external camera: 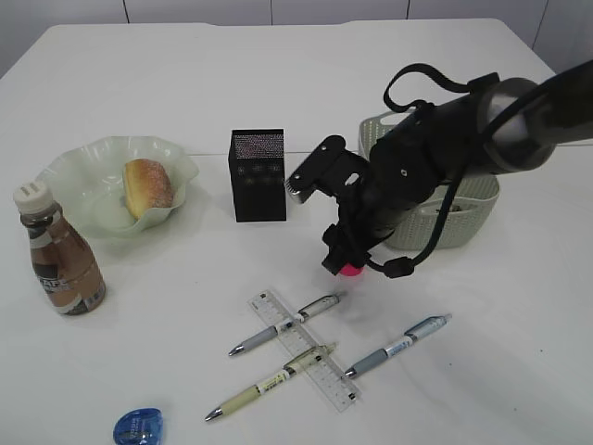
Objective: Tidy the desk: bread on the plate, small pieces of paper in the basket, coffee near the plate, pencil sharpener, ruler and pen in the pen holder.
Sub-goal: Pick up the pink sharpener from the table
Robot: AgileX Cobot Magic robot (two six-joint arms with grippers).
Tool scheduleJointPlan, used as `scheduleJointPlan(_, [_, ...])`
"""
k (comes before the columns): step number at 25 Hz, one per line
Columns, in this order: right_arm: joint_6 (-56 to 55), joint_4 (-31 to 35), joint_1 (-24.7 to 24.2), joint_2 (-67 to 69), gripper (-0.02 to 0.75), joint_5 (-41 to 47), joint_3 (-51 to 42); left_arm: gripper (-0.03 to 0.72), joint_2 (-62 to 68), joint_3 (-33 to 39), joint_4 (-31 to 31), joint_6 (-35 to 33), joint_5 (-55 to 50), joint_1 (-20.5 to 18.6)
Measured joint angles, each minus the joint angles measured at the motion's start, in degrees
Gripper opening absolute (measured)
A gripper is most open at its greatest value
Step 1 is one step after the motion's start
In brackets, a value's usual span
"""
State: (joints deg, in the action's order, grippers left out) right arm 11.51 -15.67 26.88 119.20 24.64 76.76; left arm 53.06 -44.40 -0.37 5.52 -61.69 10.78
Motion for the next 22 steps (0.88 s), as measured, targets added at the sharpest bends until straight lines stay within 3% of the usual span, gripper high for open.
scheduleJointPlan(18, [-7.7, 3.0, 0.2, -5.2, 0.458, 1.1, -0.1, 0.486, 0.0, 0.0, 0.4, 0.0, -0.4, 0.0])
scheduleJointPlan(22, [-7.8, 3.4, 1.2, -8.5, 0.457, -2.5, -3.4, 0.486, 0.0, 0.0, 0.4, 0.0, -0.4, 0.0])
